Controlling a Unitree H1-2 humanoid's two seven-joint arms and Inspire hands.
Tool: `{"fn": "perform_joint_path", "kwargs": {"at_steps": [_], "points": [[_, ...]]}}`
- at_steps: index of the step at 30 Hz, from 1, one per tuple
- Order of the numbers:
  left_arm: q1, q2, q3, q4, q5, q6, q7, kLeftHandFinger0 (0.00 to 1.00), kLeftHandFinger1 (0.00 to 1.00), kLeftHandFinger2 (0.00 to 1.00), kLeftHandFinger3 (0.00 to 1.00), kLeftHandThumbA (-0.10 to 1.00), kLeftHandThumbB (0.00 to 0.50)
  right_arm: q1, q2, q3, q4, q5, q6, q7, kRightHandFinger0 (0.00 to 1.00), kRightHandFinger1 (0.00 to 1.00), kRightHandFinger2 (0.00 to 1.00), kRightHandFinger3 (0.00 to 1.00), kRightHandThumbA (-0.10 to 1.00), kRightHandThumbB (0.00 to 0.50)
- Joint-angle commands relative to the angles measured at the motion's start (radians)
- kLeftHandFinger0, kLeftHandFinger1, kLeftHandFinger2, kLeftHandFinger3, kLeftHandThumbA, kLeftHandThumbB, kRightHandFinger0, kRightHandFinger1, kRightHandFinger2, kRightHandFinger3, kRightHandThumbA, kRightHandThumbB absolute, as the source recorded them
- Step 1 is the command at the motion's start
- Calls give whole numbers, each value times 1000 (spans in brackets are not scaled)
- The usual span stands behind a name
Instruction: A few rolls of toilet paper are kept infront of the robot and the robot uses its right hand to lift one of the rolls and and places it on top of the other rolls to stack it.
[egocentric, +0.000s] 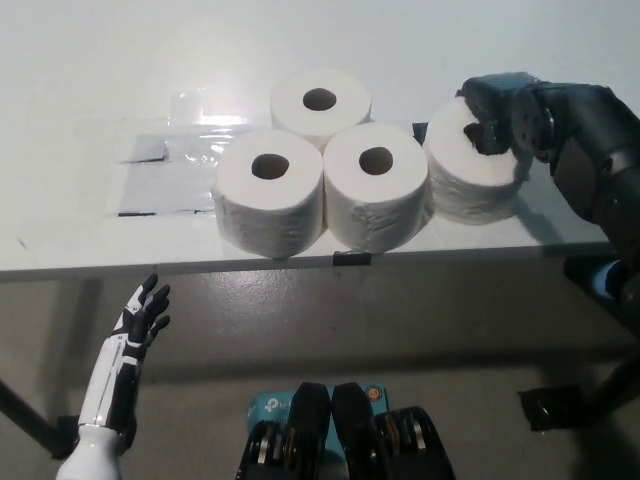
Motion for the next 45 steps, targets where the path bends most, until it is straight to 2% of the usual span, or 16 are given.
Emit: {"fn": "perform_joint_path", "kwargs": {"at_steps": [1,3,4,7,9,10,13,15,19,21,27,33,37,38,41,45], "points": [[-13,11,11,-24,-11,-19,-6,1000,1000,1000,1000,1000,73,3,-46,-16,-68,-35,-34,-188,213,487,845,785,-100,250],[-9,16,9,-23,-1,-21,-6,1000,1000,1000,1000,1000,71,49,-79,-55,-170,-36,-26,-304,11,218,471,410,-100,281],[-10,17,9,-21,1,-24,-6,1000,1000,1000,1000,1000,73,69,-91,-75,-209,-36,-19,-351,0,131,511,373,-100,277],[-8,13,10,-22,-5,-19,-5,1000,1000,1000,1000,1000,86,134,-118,-118,-347,-69,35,-455,0,311,874,761,-100,253],[0,15,10,-18,-6,-28,-7,1000,1000,1000,1000,1000,99,208,-132,-150,-449,-118,52,-607,0,423,935,866,-100,172],[1,15,10,-16,-6,-31,-7,1000,1000,1000,1000,1000,98,217,-132,-154,-457,-127,54,-628,0,428,932,865,-100,166],[8,15,9,-19,0,-27,-5,1000,1000,1000,1000,1000,71,276,-128,-195,-520,-157,87,-750,0,277,678,528,-100,206],[14,14,9,-17,-6,-30,-7,1000,1000,1000,1000,1000,70,309,-124,-216,-548,-173,96,-824,0,282,748,408,-100,187],[17,13,12,-14,-8,-32,-5,1000,1000,1000,1000,1000,41,353,-116,-253,-576,-203,109,-966,0,424,913,880,-100,172],[22,12,11,-12,-9,-34,-5,1000,1000,1000,1000,1000,43,383,-115,-271,-619,-214,142,-970,0,468,976,953,-100,185],[33,10,10,-17,-6,-33,-3,1000,1000,1000,1000,1000,24,417,-103,-300,-647,-238,159,-1056,0,244,805,634,-100,204],[45,7,13,-23,-13,-26,-4,1000,1000,1000,1000,1000,9,397,-107,-344,-691,-237,167,-1078,0,290,874,756,-100,177],[47,7,12,-23,-10,-24,-4,1000,1000,1000,1000,1000,23,370,-128,-357,-725,-268,182,-1121,0,218,762,700,-100,202],[48,9,13,-21,-12,-27,-5,1000,1000,1000,1000,1000,22,367,-128,-365,-735,-261,174,-1121,0,264,825,809,-100,125],[50,10,12,-18,-10,-33,-5,1000,1000,1000,1000,1000,26,363,-137,-392,-820,-271,188,-1095,0,144,696,682,-100,175],[52,8,13,-15,-15,-38,-5,1000,1000,1000,1000,1000,24,371,-137,-435,-933,-283,206,-1053,0,88,662,648,-100,145]]}}
